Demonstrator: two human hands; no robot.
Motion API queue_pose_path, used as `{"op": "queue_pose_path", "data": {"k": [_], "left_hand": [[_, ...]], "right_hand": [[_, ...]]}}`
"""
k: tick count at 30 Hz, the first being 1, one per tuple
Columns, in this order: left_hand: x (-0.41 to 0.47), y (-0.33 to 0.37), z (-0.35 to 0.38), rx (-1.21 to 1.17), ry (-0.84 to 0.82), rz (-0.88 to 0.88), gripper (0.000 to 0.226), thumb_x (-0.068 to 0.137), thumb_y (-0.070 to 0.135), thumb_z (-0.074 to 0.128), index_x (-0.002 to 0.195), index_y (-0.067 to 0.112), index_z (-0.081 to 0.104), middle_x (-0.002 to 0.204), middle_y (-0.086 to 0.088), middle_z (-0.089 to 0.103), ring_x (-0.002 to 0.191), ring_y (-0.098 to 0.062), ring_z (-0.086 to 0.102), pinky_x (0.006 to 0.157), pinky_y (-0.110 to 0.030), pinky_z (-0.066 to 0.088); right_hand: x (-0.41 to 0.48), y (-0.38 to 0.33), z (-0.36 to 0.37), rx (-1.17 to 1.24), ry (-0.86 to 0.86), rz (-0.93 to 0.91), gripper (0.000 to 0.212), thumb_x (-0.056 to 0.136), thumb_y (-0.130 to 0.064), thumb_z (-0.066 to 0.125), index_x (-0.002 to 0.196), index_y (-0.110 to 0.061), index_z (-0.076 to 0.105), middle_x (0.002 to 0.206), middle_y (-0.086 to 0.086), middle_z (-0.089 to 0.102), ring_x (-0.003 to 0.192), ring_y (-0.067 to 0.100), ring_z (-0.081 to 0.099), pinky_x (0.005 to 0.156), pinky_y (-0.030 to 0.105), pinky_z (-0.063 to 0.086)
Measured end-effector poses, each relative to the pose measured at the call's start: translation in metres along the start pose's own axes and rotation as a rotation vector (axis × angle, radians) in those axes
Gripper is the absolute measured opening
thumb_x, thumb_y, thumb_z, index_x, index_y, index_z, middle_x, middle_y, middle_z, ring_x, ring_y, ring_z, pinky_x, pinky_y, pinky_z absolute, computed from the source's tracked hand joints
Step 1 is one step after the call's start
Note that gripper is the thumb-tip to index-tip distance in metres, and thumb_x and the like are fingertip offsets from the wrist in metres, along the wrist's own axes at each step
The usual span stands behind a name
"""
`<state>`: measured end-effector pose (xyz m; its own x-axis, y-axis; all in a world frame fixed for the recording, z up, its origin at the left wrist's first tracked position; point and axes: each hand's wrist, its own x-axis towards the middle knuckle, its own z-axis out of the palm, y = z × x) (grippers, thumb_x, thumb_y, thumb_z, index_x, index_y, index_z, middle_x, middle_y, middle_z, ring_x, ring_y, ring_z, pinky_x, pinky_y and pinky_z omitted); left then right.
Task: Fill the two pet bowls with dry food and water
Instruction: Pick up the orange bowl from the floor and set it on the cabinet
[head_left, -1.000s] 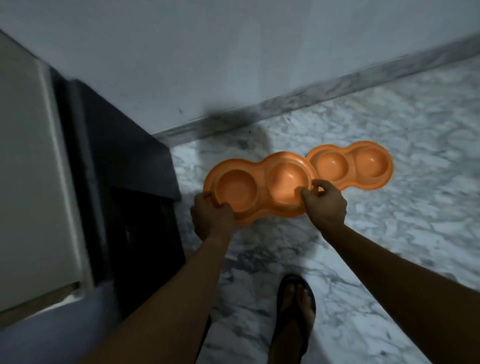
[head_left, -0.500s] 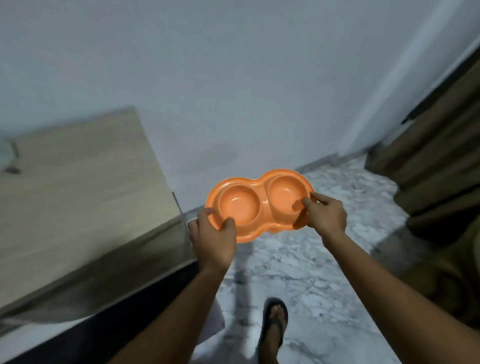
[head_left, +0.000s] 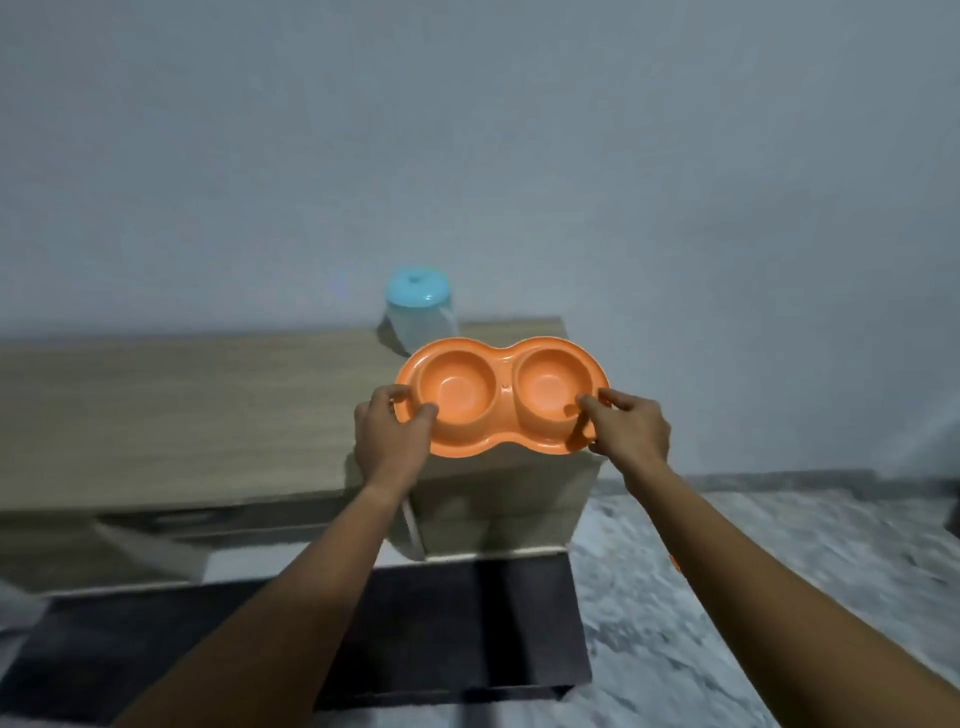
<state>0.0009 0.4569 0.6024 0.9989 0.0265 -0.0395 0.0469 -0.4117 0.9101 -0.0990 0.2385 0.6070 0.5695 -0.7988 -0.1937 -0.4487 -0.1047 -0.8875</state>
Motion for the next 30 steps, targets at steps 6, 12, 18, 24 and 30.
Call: {"op": "queue_pose_path", "data": {"k": [6,12,18,24,30], "left_hand": [[0.053,-0.067,-0.148,0.023,0.17,-0.119,0.038,0.082,0.033,0.07,0.118,0.026,0.06,0.127,-0.004,0.054,0.096,-0.019,0.052,0.082,-0.032,0.04],[0.149,-0.135,-0.249,0.023,0.167,-0.23,0.042,0.084,0.03,0.071,0.123,0.019,0.063,0.131,-0.008,0.061,0.115,-0.029,0.059,0.08,-0.031,0.039],[0.247,-0.2,-0.308,0.109,0.096,-0.245,0.046,0.082,0.038,0.072,0.124,0.022,0.063,0.128,-0.009,0.064,0.113,-0.03,0.061,0.094,-0.041,0.05],[0.294,-0.237,-0.331,0.176,0.013,-0.269,0.047,0.08,0.044,0.07,0.122,0.025,0.064,0.122,-0.006,0.067,0.109,-0.028,0.063,0.091,-0.04,0.052],[0.303,-0.259,-0.343,0.146,0.016,-0.246,0.047,0.083,0.041,0.069,0.124,0.02,0.063,0.125,-0.006,0.065,0.111,-0.026,0.061,0.089,-0.035,0.05]], "right_hand": [[-0.069,-0.044,0.148,-0.06,-0.201,-0.125,0.067,0.077,-0.059,0.074,0.131,-0.02,0.068,0.13,0.005,0.07,0.086,0.027,0.074,0.083,0.049,0.062],[-0.094,-0.06,0.308,-0.125,-0.244,-0.085,0.085,0.062,-0.077,0.063,0.129,-0.026,0.069,0.119,0.005,0.075,0.094,0.033,0.074,0.09,0.05,0.059],[-0.115,-0.083,0.427,-0.165,-0.242,0.01,0.06,0.086,-0.056,0.07,0.135,-0.021,0.066,0.132,0.009,0.068,0.116,0.032,0.065,0.102,0.049,0.052],[-0.123,-0.076,0.487,-0.199,-0.197,0.101,0.058,0.089,-0.053,0.068,0.136,-0.02,0.065,0.134,0.009,0.067,0.12,0.031,0.063,0.105,0.046,0.05],[-0.131,-0.077,0.515,-0.231,-0.15,0.087,0.058,0.088,-0.053,0.067,0.136,-0.02,0.065,0.132,0.009,0.069,0.116,0.031,0.065,0.103,0.05,0.051]]}}
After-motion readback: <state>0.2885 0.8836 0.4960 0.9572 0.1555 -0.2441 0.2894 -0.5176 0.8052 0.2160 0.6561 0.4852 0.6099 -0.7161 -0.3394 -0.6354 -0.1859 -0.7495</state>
